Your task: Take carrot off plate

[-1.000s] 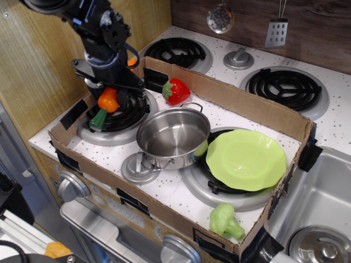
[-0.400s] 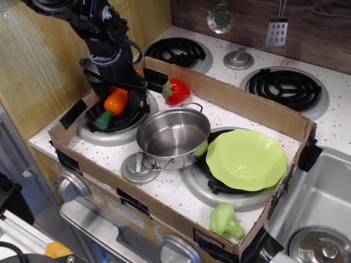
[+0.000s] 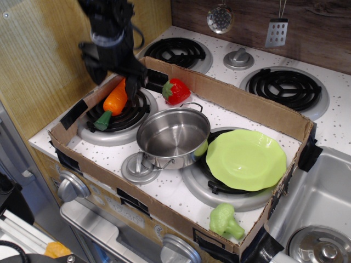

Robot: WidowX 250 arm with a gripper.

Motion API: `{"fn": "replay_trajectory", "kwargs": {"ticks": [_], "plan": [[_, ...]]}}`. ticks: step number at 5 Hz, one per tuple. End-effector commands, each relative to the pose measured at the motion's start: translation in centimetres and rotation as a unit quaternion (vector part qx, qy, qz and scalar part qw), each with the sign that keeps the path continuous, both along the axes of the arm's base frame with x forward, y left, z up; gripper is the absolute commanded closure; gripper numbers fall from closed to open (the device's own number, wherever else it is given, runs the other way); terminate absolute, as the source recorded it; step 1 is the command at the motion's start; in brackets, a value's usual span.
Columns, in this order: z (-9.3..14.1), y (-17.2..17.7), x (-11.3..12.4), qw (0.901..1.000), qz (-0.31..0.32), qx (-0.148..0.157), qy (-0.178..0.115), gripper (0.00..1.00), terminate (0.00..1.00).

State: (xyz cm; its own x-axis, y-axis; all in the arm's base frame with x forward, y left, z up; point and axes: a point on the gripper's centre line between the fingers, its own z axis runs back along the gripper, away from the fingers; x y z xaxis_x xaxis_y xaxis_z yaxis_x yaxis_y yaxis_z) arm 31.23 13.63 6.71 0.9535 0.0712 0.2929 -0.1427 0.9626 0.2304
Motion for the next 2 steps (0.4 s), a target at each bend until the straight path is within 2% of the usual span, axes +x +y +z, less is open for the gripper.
{"fn": "replay_trajectory", "kwargs": {"ticks": [1,2], "plan": [[6.29,-3.22,2.49,0.9991,0.031,-0.022,-0.017,0.0,0.0],[6.29,-3.22,2.49,0.9991,0.031,-0.022,-0.017,0.0,1.0]]}}
